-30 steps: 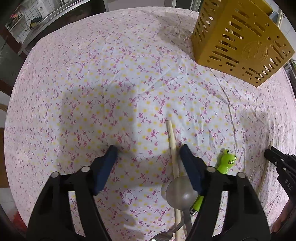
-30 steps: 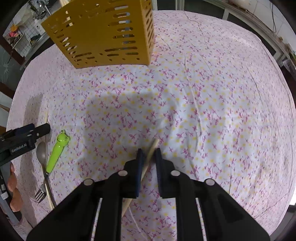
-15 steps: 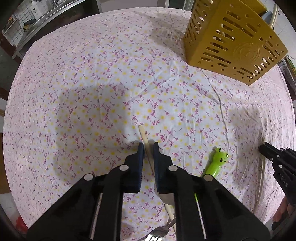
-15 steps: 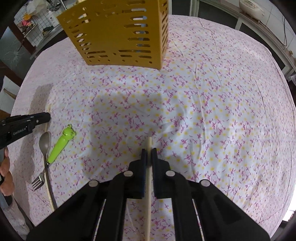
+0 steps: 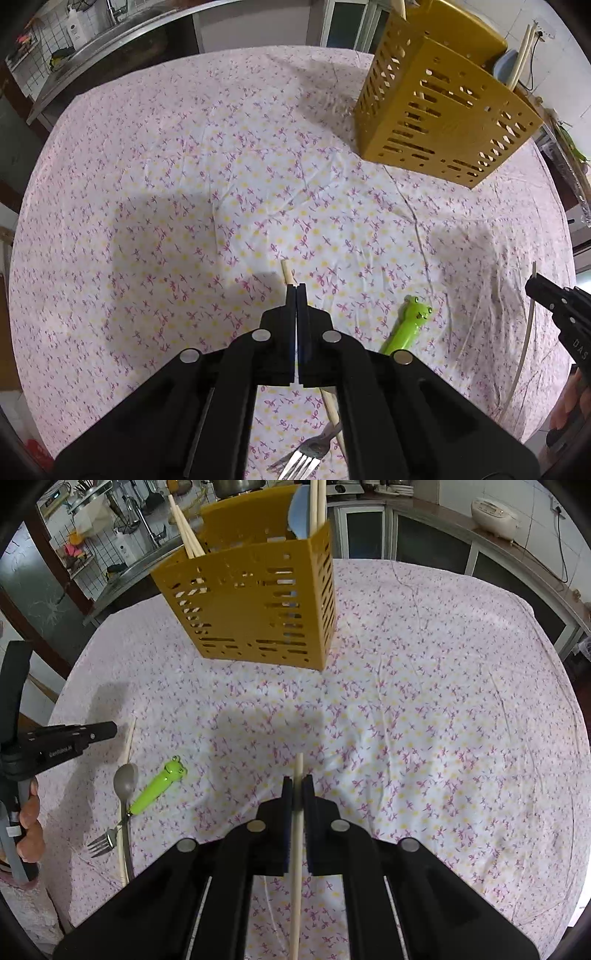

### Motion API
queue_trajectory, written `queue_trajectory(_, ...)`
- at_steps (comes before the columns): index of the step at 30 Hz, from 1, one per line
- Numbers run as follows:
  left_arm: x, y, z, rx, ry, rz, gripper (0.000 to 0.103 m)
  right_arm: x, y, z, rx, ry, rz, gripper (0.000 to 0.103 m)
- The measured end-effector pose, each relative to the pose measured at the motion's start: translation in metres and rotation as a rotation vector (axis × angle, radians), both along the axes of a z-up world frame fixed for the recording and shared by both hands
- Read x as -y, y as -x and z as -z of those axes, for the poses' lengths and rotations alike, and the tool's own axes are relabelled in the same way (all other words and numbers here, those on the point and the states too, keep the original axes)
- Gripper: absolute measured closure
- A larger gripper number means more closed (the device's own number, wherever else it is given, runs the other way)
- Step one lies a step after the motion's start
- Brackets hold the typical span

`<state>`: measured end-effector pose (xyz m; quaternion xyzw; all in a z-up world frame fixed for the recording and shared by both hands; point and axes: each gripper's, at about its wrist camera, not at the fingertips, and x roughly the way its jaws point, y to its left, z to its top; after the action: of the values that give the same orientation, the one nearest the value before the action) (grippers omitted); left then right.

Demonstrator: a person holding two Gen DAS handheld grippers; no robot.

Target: Organize utensils

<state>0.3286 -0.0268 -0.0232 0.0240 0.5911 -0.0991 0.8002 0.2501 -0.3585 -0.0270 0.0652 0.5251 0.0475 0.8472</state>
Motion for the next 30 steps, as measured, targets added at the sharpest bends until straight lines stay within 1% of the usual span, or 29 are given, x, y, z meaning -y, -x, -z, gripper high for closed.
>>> queue_trajectory(4, 0.002, 0.009, 0.014, -0.045, 0.004, 0.015, 0.103, 0.002, -0.002, 0.007, -0.013, 0.009, -0.003, 0.097)
queue_trajectory(5, 0.003, 0.011, 0.016, -0.047, 0.0, 0.018, 0.101, 0.0, -0.001, 0.011, -0.019, 0.006, -0.003, 0.097)
queue_trajectory(6, 0.004, 0.01, 0.019, -0.045, -0.012, 0.02, 0.093, 0.002, -0.001, 0.013, -0.023, 0.002, -0.001, 0.097)
queue_trajectory(7, 0.005, 0.01, 0.021, -0.042, -0.037, 0.016, 0.087, 0.0, -0.002, 0.017, -0.027, 0.003, 0.002, 0.097)
queue_trajectory(8, 0.004, 0.009, 0.023, -0.039, -0.051, 0.011, 0.073, -0.002, -0.002, 0.021, -0.029, 0.003, 0.004, 0.097)
queue_trajectory(9, 0.004, 0.008, 0.025, -0.034, -0.066, -0.001, 0.065, -0.001, -0.002, 0.022, -0.032, 0.0, 0.006, 0.097)
queue_trajectory(11, 0.008, 0.006, 0.032, -0.043, -0.066, -0.005, 0.065, -0.003, -0.004, 0.026, -0.037, -0.002, 0.006, 0.097)
queue_trajectory(13, 0.01, 0.002, 0.041, -0.073, -0.046, -0.006, 0.065, -0.004, -0.005, 0.029, -0.043, 0.001, -0.001, 0.097)
queue_trajectory(14, 0.01, 0.002, 0.042, -0.067, -0.049, -0.005, 0.066, -0.004, -0.006, 0.031, -0.045, 0.003, -0.004, 0.097)
queue_trajectory(16, 0.01, 0.0, 0.043, -0.069, -0.057, -0.009, 0.071, -0.006, -0.007, 0.032, -0.046, 0.003, -0.007, 0.097)
queue_trajectory(17, 0.011, -0.002, 0.043, -0.068, -0.065, -0.015, 0.081, -0.007, -0.008, 0.032, -0.046, 0.004, -0.007, 0.097)
queue_trajectory(18, 0.016, -0.008, 0.045, -0.068, -0.074, -0.018, 0.086, -0.007, -0.008, 0.033, -0.048, 0.005, -0.006, 0.097)
queue_trajectory(20, 0.013, -0.014, 0.045, -0.08, -0.055, -0.022, 0.095, -0.007, -0.008, 0.035, -0.051, 0.001, -0.006, 0.097)
queue_trajectory(22, 0.006, -0.017, 0.044, -0.084, -0.035, -0.02, 0.095, -0.007, -0.008, 0.037, -0.049, -0.002, -0.006, 0.097)
queue_trajectory(24, 0.0, -0.015, 0.042, -0.071, -0.02, -0.019, 0.095, -0.005, -0.007, 0.038, -0.046, -0.009, -0.003, 0.097)
queue_trajectory(28, -0.007, 0.001, 0.024, -0.011, 0.004, -0.019, 0.096, 0.0, -0.004, 0.035, -0.024, -0.018, 0.01, 0.097)
queue_trajectory(29, -0.011, 0.005, 0.019, 0.002, 0.004, -0.017, 0.103, 0.002, -0.003, 0.033, -0.017, -0.024, 0.012, 0.097)
queue_trajectory(30, -0.01, 0.008, 0.015, 0.019, -0.001, -0.011, 0.103, 0.003, -0.002, 0.031, -0.007, -0.027, 0.016, 0.097)
